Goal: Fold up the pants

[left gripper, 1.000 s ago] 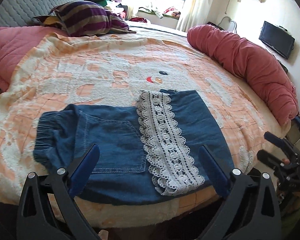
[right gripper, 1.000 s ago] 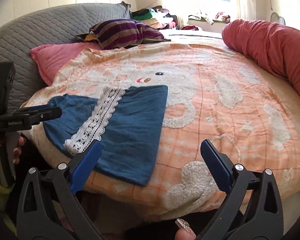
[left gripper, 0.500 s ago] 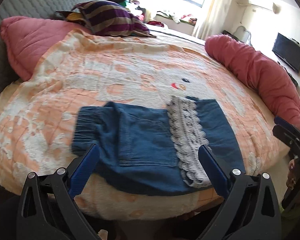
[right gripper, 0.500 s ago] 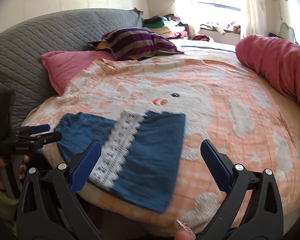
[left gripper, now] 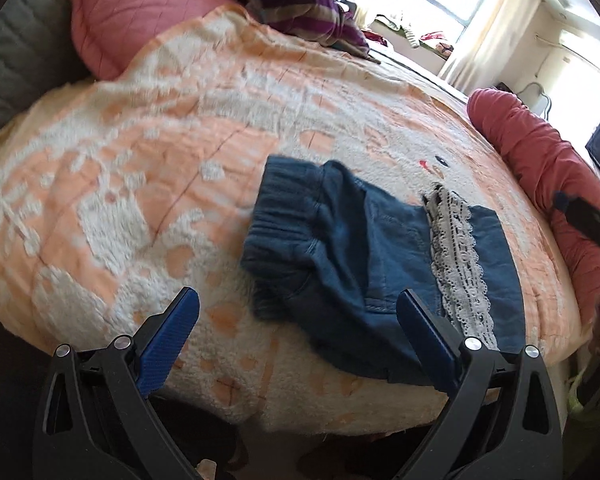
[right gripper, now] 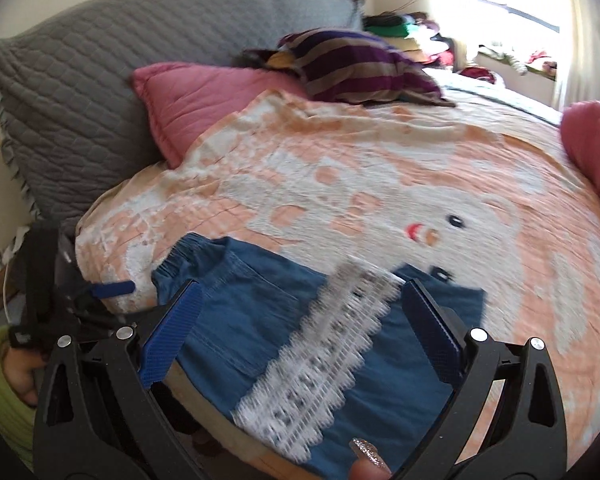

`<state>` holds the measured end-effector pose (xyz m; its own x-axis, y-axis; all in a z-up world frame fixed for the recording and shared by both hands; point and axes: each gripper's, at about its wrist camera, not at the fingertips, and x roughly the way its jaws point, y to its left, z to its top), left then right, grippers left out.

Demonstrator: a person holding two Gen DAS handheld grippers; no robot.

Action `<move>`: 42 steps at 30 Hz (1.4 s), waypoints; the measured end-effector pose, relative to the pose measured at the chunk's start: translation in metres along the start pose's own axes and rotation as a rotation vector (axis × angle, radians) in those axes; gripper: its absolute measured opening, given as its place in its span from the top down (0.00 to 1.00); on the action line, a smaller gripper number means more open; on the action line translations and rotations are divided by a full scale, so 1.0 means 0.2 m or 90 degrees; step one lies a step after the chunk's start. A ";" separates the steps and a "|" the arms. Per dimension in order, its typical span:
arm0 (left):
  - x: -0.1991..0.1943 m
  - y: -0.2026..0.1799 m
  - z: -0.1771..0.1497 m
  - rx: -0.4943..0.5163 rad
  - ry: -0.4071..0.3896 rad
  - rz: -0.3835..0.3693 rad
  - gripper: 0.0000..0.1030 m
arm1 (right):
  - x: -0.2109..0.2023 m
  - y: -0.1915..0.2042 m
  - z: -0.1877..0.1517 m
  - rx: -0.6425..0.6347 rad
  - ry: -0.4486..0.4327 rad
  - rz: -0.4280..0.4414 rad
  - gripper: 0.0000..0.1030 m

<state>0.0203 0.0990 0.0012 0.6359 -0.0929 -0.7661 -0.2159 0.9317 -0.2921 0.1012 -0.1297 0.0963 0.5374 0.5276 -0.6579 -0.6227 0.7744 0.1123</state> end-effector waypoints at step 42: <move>0.19 -0.06 -0.01 -0.075 0.034 -0.226 0.07 | 0.69 0.15 0.24 -0.034 0.142 0.340 0.71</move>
<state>0.0458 0.0837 -0.0247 0.6477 -0.4236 -0.6333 -0.0754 0.7915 -0.6065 0.1848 -0.0175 0.0455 0.0115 0.7494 -0.6620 -0.8058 0.3990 0.4376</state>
